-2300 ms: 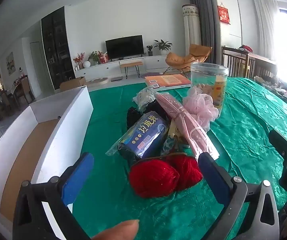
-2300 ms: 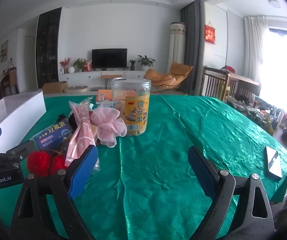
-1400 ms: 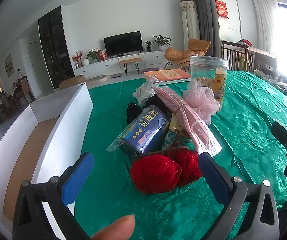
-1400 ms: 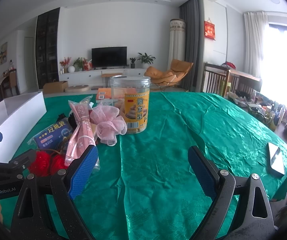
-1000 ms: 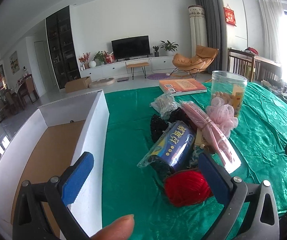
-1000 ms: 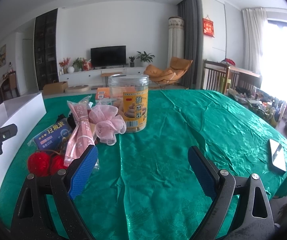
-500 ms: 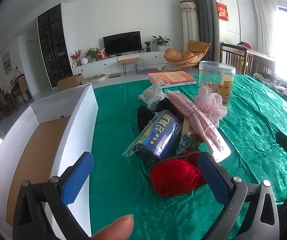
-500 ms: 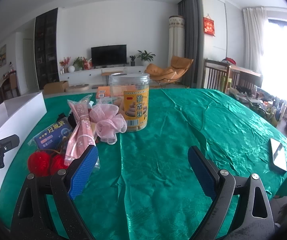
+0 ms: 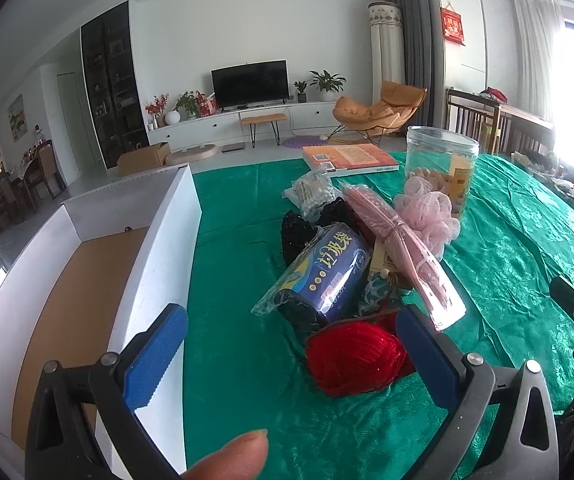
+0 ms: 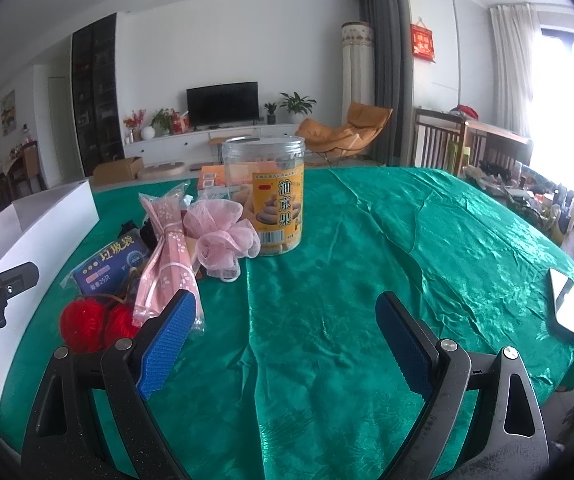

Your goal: Organize soft objects

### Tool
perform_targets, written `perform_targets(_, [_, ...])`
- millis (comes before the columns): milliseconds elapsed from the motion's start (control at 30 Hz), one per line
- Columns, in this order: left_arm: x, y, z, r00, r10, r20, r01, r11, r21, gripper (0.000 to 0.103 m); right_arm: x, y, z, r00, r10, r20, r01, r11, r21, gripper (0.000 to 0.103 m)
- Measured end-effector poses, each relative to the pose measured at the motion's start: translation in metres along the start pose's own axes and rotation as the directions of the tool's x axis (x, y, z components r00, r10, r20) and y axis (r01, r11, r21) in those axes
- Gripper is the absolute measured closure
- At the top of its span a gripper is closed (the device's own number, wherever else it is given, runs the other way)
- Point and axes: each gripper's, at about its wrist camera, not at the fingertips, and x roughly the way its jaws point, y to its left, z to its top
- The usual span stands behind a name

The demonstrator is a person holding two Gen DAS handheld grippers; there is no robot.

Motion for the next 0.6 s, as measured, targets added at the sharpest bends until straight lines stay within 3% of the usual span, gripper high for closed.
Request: perform_targets(600, [-0.002, 0.023, 0.009, 1.000, 0.003, 0.004, -0.002, 0.997, -0.074, 0.000, 0.008, -0.001, 0.001, 0.999, 0.033, -0.039, -0.033, 0.999, -0.002, 0.010])
